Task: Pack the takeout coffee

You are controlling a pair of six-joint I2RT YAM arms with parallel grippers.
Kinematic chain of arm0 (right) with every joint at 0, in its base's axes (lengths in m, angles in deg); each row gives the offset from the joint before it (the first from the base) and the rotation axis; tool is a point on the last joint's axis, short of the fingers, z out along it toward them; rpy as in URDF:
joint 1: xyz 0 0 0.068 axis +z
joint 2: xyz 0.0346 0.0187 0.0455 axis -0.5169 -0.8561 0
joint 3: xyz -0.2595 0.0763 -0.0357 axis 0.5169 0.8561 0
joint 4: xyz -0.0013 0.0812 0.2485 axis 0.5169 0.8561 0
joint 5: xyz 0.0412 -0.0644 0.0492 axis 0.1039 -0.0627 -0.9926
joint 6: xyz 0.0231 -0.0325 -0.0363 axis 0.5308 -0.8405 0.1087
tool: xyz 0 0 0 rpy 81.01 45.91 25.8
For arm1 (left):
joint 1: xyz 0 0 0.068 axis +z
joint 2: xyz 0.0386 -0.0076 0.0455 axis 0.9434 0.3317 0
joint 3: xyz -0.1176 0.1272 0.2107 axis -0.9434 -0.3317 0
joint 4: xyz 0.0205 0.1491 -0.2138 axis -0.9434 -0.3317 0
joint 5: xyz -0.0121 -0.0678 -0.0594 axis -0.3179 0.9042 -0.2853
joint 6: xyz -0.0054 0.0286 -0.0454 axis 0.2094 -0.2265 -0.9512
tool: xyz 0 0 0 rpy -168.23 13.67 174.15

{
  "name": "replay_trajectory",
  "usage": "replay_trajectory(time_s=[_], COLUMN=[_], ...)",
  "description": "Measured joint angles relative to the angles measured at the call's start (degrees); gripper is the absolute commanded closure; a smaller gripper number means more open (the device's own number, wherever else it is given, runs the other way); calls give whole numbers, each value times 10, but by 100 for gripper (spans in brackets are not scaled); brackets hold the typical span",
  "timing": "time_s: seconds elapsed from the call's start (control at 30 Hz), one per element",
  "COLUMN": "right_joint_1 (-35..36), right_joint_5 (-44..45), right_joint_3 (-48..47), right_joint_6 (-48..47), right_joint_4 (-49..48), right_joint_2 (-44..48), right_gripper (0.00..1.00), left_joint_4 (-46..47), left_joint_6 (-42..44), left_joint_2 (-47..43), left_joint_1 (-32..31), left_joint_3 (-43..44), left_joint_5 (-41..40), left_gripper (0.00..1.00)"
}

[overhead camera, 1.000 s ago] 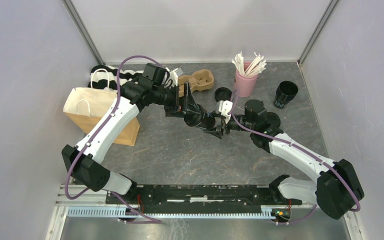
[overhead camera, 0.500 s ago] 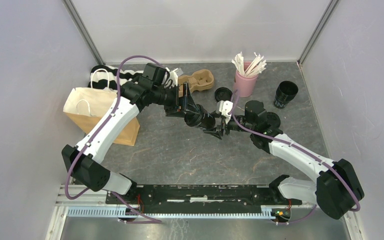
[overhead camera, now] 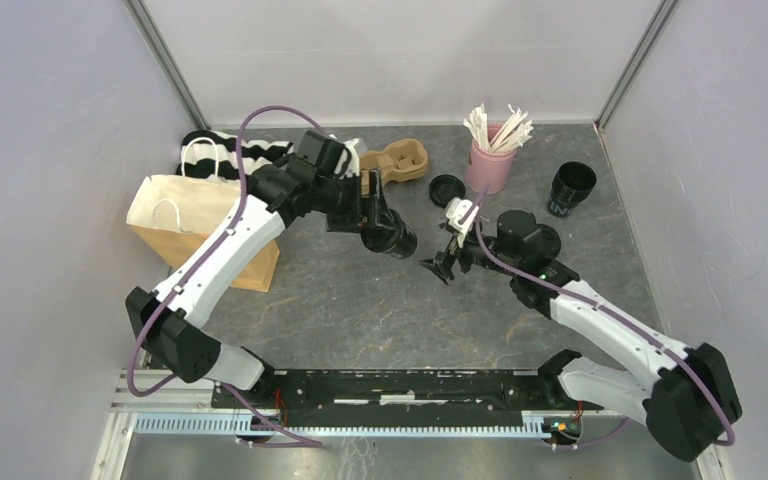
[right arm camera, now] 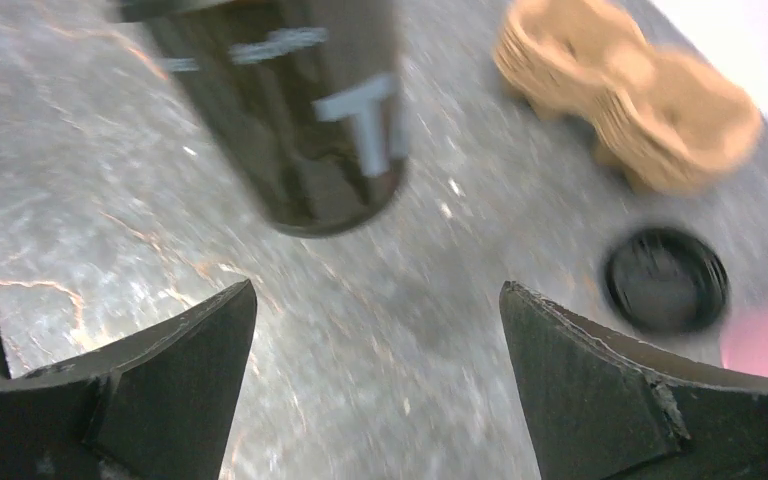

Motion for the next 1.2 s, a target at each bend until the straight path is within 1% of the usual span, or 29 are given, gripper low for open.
replay_trajectory(time_s=[0.03, 0.13, 0.23, 0.37, 0.53, 0.63, 0.73, 0.77, 0.83, 1.03, 1.2], right_joint_1=[0, 2, 1, 1, 1, 0, 0, 0, 0, 0, 0], right_joint_5=[5, 144, 275, 409, 512, 535, 547, 550, 552, 554, 556], right_joint_3=[-1, -68, -153, -251, -332, -349, -353, -355, -360, -362, -362], right_joint_6=[0, 17, 33, 44, 56, 65, 78, 82, 92, 106, 107], right_joint_4=[5, 138, 237, 304, 350, 377, 414, 428, 457, 506, 518], right_joint_2=[2, 39, 99, 212, 318, 356, 378, 382, 388, 419, 429], right_gripper=[2, 2, 2, 2, 2, 2, 2, 2, 2, 2, 2], left_joint_4=[-5, -16, -15, -15, -22, -26, -47, -55, -61, -82, -82], left_joint_6=[4, 12, 15, 21, 29, 39, 57, 61, 68, 74, 74], left_joint_2=[2, 28, 78, 173, 302, 369, 443, 467, 501, 538, 548], left_joint_1=[-12, -75, -140, -208, -269, -297, -320, -326, -334, -337, -336], left_joint_3=[3, 38, 86, 158, 271, 344, 440, 473, 513, 527, 529], left_joint_5=[-20, -82, -135, -200, -275, -318, -356, -363, -373, -382, -381], left_gripper=[33, 34, 34, 34, 35, 35, 35, 35, 35, 33, 29])
